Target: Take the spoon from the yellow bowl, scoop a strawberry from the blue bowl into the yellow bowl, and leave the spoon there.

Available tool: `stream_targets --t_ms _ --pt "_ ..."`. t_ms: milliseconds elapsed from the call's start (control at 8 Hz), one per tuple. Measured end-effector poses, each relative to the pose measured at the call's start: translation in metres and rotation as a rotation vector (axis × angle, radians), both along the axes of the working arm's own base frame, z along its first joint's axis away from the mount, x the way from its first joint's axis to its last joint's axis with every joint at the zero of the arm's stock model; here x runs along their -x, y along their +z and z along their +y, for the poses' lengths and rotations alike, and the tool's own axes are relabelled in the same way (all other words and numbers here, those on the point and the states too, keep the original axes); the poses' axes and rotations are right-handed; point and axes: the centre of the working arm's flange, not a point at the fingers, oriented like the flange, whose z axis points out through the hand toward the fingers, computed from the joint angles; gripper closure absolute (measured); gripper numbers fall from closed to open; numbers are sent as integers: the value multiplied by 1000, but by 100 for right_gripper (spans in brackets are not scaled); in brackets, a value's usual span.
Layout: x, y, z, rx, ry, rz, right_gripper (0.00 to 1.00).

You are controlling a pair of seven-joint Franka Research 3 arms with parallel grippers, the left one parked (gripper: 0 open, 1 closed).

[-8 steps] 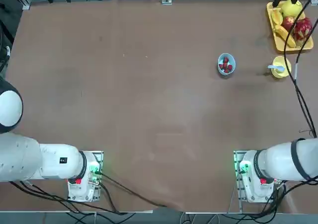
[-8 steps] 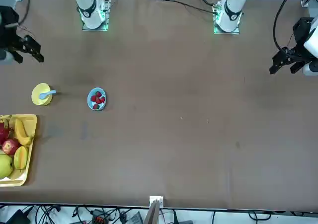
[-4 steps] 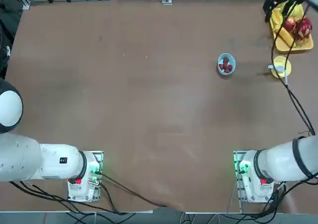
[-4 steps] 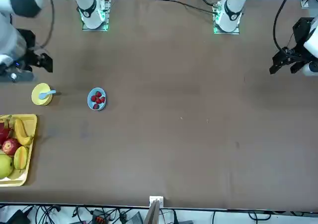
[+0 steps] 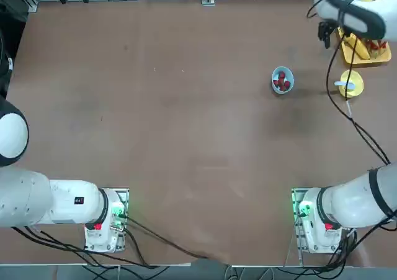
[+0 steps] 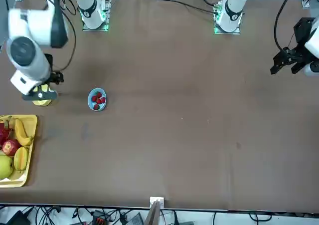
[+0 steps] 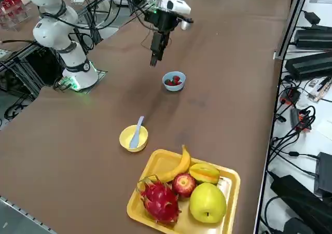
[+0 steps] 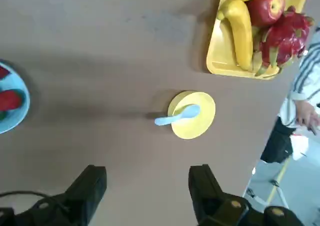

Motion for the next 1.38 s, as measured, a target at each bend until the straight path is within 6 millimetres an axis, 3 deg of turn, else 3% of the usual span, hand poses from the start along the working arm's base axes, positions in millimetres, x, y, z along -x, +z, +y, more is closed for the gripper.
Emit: stream_targets --t_ms 250,500,1375 --pt "8 -55 20 121 -26 -71 0" --pt "19 -105 21 211 -47 -100 0" --pt "46 -212 0 472 18 -162 1"
